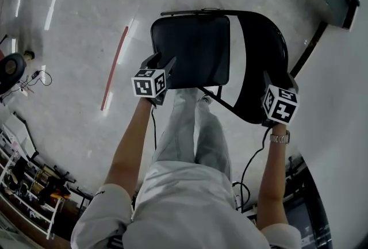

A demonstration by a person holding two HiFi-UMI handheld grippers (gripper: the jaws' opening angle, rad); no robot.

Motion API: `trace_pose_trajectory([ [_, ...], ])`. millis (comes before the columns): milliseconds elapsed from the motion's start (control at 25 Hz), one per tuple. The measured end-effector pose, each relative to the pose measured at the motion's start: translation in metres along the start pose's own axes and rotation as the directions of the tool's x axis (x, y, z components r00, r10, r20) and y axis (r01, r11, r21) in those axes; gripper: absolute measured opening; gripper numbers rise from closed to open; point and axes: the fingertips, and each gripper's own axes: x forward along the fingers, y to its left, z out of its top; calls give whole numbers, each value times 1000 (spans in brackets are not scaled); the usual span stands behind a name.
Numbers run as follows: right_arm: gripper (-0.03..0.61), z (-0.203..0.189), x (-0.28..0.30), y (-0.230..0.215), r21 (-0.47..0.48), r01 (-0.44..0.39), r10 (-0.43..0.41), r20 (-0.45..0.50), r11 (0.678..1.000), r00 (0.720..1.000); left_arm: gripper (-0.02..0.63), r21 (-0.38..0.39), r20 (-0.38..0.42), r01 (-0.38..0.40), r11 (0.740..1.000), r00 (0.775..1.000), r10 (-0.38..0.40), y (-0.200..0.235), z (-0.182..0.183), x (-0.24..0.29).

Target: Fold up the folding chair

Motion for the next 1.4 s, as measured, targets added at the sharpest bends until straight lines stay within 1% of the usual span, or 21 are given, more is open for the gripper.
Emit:
trace_pose_trajectory([
  [120,280,-6,15,1,-20,29,-30,-37,999,999,285,-37,-90,-57,998,994,54,42,-32,33],
  [200,279,-6,17,0,-24,38,-40,-50,999,998,296,-69,-141,-92,993,987,82,69,-55,51],
  [320,279,-10,17,0,-22,39,-40,-61,999,997,298,-135,-190,-105,985,979,78,100,-88,74],
  [440,279,-11,17,2,-25,41,-42,-69,999,997,306,-194,-196,-84,977,979,45,118,-108,93],
  [480,280,-11,17,2,-27,42,-44,-71,999,996,318,-207,-191,-83,975,981,42,123,-111,98],
  [640,279,-9,18,-1,-27,41,-44,-83,999,996,407,-253,-164,-91,963,985,50,145,-123,120],
  [760,280,-11,19,2,-25,43,-45,-91,999,995,428,-255,-165,-29,967,986,-14,157,-132,130],
  [880,281,-12,16,3,-23,41,-43,-106,999,993,430,-232,-157,84,969,980,-122,154,-135,138],
  [1000,281,-13,16,2,-16,32,-33,-124,999,992,430,-215,-145,188,958,964,-221,149,-133,145],
  [1040,281,-12,17,2,-16,31,-33,-128,999,991,430,-218,-146,211,953,958,-246,148,-133,147],
  [1120,281,-12,17,2,-18,34,-36,-130,999,991,430,-250,-140,253,935,946,-293,146,-133,152],
  [1240,281,-12,17,1,-21,38,-40,-130,999,991,430,-308,-111,290,906,935,-337,141,-136,157],
  [1400,281,-12,17,0,-24,43,-46,-130,999,990,430,-312,-93,287,906,939,-330,140,-135,158],
])
